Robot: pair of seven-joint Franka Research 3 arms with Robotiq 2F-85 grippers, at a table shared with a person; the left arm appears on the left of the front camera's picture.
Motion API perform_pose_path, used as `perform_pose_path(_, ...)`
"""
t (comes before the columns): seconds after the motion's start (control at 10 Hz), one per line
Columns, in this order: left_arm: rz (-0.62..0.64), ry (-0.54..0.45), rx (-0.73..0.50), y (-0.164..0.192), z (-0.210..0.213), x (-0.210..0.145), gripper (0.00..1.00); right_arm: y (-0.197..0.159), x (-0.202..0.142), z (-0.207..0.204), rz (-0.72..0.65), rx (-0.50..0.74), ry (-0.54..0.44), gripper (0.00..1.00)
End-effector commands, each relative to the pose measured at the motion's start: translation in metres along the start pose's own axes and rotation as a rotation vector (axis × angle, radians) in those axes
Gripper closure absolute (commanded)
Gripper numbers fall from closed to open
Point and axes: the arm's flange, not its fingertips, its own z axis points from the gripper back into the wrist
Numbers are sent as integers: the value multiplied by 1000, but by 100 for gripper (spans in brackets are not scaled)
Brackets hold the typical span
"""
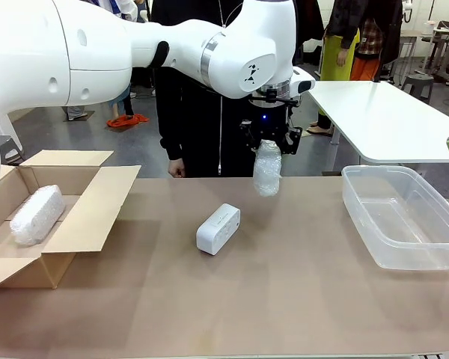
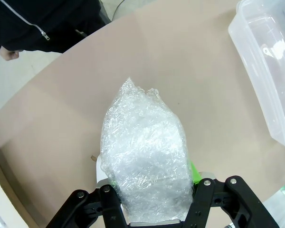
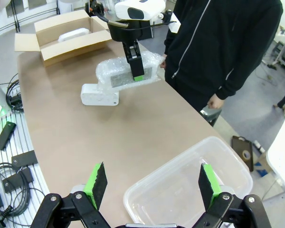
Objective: Separate and place wrapped and unwrapped clocks.
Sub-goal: Pick up the Digital clock indicated by the person, then if the picked Digital clock is wrapped, place it in the Package Box ; if not, place it in the Organizing box.
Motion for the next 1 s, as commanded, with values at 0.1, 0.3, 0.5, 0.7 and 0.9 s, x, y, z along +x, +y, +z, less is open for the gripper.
perform_pose_path(0.1,5,-7,-2,0,3,1,64,-2,0,-2,8,19,-23,0)
perform_pose_path(0.3,5,-7,-2,0,3,1,64,-2,0,-2,8,19,-23,0)
perform_pose_path(0.5,5,-7,-2,0,3,1,64,-2,0,-2,8,19,-23,0)
perform_pose_path(0.7,5,-7,-2,0,3,1,64,-2,0,-2,8,19,-23,0)
perform_pose_path(0.9,5,-7,-2,0,3,1,64,-2,0,-2,8,19,-23,0)
